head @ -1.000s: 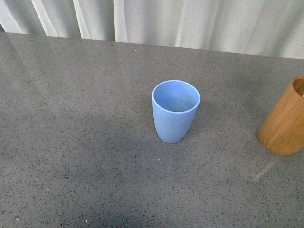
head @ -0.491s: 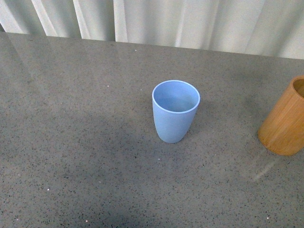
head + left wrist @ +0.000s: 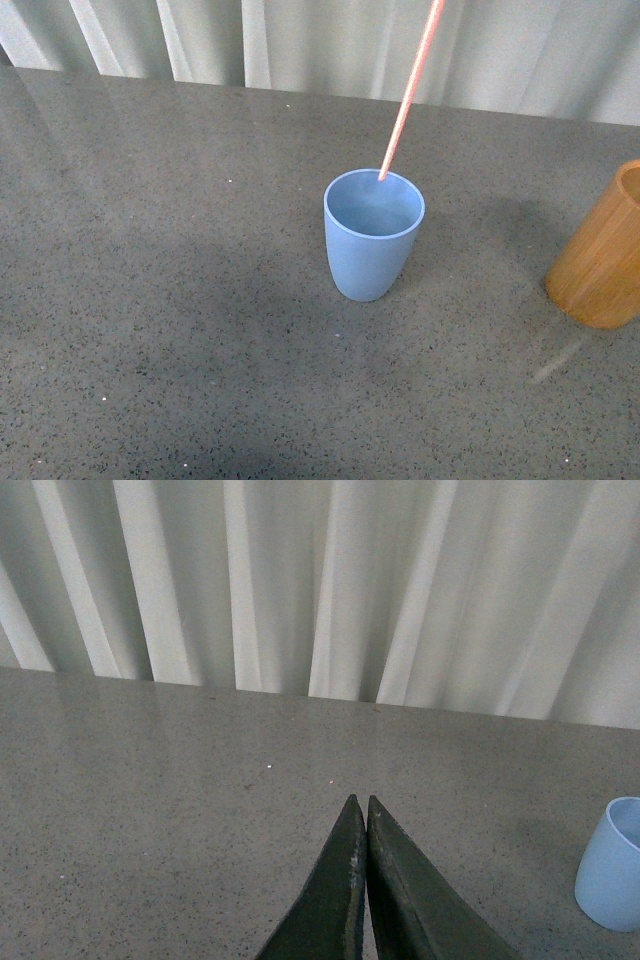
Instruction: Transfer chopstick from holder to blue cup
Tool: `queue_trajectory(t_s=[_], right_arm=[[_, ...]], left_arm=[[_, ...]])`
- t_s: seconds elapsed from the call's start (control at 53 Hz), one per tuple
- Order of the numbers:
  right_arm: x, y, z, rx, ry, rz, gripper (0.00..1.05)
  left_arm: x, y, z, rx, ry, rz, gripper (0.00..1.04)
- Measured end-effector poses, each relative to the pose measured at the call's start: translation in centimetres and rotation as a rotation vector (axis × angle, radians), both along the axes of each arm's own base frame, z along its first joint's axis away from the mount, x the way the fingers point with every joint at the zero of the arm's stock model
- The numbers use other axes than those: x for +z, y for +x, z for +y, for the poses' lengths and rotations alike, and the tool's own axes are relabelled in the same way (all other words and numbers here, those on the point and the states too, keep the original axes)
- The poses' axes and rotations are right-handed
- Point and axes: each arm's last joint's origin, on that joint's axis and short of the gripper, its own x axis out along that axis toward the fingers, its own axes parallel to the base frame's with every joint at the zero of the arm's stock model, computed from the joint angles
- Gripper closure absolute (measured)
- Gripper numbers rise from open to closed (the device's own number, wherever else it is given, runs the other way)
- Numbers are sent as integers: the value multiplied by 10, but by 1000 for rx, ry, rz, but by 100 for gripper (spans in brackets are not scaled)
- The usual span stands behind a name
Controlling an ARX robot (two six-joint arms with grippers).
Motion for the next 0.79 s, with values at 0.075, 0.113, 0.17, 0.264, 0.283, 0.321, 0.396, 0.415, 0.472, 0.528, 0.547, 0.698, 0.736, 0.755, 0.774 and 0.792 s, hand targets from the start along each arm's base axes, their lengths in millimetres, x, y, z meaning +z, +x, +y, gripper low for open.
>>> queue_trajectory(t_s=[0.075, 0.113, 0.17, 0.264, 0.283, 0.321, 0.396, 0.415, 0.472, 0.528, 0.547, 0.698, 0.736, 0.755, 0.774, 0.792], right_arm=[[-3, 3, 13, 1, -13, 3, 102], [-3, 4, 17, 5, -19, -1, 102], [-5, 5, 21, 8, -29, -1, 102], [-11, 5, 25, 16, -49, 12, 102], [-12, 5, 25, 17, -52, 14, 102], [-15, 5, 27, 17, -64, 22, 102], [-18, 5, 27, 19, -71, 28, 102], [-19, 4, 27, 18, -74, 27, 102], [-22, 3, 29, 22, -84, 31, 102], [-28, 1, 32, 33, -106, 37, 102], [-31, 0, 34, 37, -113, 42, 102], [-60, -4, 46, 71, -177, 94, 102], [-67, -7, 48, 82, -191, 107, 95], [-68, -7, 48, 83, -193, 109, 93], [-70, -8, 49, 86, -195, 112, 89], [-71, -9, 49, 86, -197, 114, 86]], left_arm=[[0, 0, 0, 0, 0, 0, 101], [0, 0, 0, 0, 0, 0, 101], [0, 0, 0, 0, 0, 0, 101], [0, 0, 0, 0, 0, 0, 101], [0, 0, 0, 0, 0, 0, 101], [0, 0, 0, 0, 0, 0, 101], [0, 0, 0, 0, 0, 0, 101], [0, 0, 0, 0, 0, 0, 101], [0, 0, 0, 0, 0, 0, 101], [0, 0, 0, 0, 0, 0, 101], [0, 0, 0, 0, 0, 0, 101], [0, 0, 0, 0, 0, 0, 101], [0, 0, 0, 0, 0, 0, 101], [0, 0, 0, 0, 0, 0, 101], [0, 0, 0, 0, 0, 0, 101], [0, 0, 0, 0, 0, 0, 101]])
